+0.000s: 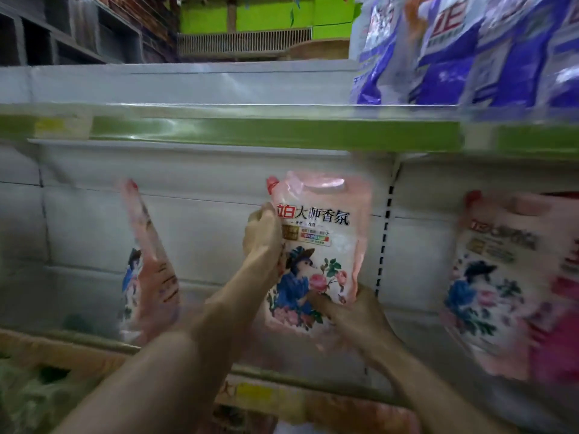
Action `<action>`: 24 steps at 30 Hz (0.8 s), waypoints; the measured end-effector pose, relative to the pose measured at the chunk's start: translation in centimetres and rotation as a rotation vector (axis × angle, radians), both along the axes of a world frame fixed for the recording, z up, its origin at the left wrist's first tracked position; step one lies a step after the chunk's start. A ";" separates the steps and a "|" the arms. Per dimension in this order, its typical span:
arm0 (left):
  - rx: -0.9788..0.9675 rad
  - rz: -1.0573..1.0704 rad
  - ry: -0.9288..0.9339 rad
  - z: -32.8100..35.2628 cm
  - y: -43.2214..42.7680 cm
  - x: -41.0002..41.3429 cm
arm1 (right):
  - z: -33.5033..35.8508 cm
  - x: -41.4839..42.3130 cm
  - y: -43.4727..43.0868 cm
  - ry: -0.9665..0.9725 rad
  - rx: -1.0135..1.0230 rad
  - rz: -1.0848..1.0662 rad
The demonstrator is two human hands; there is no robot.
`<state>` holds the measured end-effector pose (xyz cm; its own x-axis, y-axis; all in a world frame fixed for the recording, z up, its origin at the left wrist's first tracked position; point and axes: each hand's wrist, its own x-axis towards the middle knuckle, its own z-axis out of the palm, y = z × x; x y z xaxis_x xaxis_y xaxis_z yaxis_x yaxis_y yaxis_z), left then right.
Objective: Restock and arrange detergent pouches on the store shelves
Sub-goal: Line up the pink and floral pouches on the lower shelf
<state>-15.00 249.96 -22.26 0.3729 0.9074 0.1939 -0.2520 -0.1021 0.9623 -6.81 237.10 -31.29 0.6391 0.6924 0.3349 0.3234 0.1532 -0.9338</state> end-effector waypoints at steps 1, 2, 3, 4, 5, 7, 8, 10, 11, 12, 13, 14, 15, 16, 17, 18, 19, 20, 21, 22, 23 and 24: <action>-0.001 -0.017 0.006 0.2 -1.7 0.7 | 0.2 0.7 -1.7 -0.004 -0.014 -0.031; 0.005 -0.033 0.017 0.4 -3.3 1.4 | 0.2 1.4 -3.4 0.003 -0.027 -0.068; 0.024 -0.047 0.039 0.5 -4.9 2.0 | 0.3 2.1 -4.9 0.007 -0.031 -0.106; 0.053 -0.061 0.054 0.5 -6.3 2.7 | 0.2 2.8 -6.2 0.001 -0.027 -0.150; 0.081 -0.090 0.053 0.3 -7.4 3.5 | 0.2 3.4 -7.4 -0.007 -0.023 -0.207; 0.125 -0.198 0.033 -0.4 -9.5 5.1 | 0.2 4.3 -9.4 0.014 -0.028 -0.328; 0.169 -0.236 0.051 -0.8 -10.5 5.9 | 0.1 4.9 -10.4 0.029 -0.030 -0.380; 0.277 -0.252 0.154 -1.8 -12.0 8.0 | -0.2 5.9 -11.9 0.038 0.001 -0.478; 0.285 -0.255 0.218 -2.3 -12.7 9.1 | -0.4 6.3 -12.6 0.035 0.043 -0.521; 0.258 -0.274 0.277 -2.8 -13.4 10.1 | -0.7 6.6 -12.9 0.026 0.093 -0.558; 0.205 -0.324 0.302 -3.3 -14.1 11.0 | -1.0 6.8 -13.1 0.005 0.136 -0.595; 0.145 -0.405 0.289 -3.8 -14.6 11.9 | -1.3 7.0 -13.0 -0.022 0.158 -0.639; 0.085 -0.497 0.250 -4.3 -15.1 12.8 | -1.6 7.0 -12.7 -0.050 0.160 -0.684; 0.037 -0.580 0.207 -4.7 -15.5 13.6 | -1.8 7.0 -12.3 -0.080 0.152 -0.725; 0.005 -0.639 0.165 -5.1 -15.6 14.1 | -2.0 7.1 -11.8 -0.112 0.137 -0.756; -0.018 -0.669 0.118 -5.4 -15.4 14.5 | -2.0 7.2 -11.2 -0.139 0.113 -0.785; -0.049 -0.692 0.060 -5.8 -15.0 14.9 | -2.1 7.3 -10.6 -0.152 0.086 -0.809; -0.087 -0.718 0.005 -6.1 -14.5 15.4 | -2.3 7.6 -10.2 -0.150 0.066 -0.830; -0.113 -0.745 -0.025 -6.3 -13.9 15.8 | -2.3 7.7 -9.8 -0.140 0.055 -0.845; -0.122 -0.776 -0.024 -6.4 -13.5 16.2 | -2.4 7.9 -9.5 -0.122 0.040 -0.853; -0.122 -0.806 -0.017 -6.4 -13.2 16.5 | -2.5 8.0 -9.3 -0.113 0.020 -0.848; -0.112 -0.831 -0.012 -6.5 -12.9 16.8 | -2.5 8.0 -9.0 -0.111 0.002 -0.837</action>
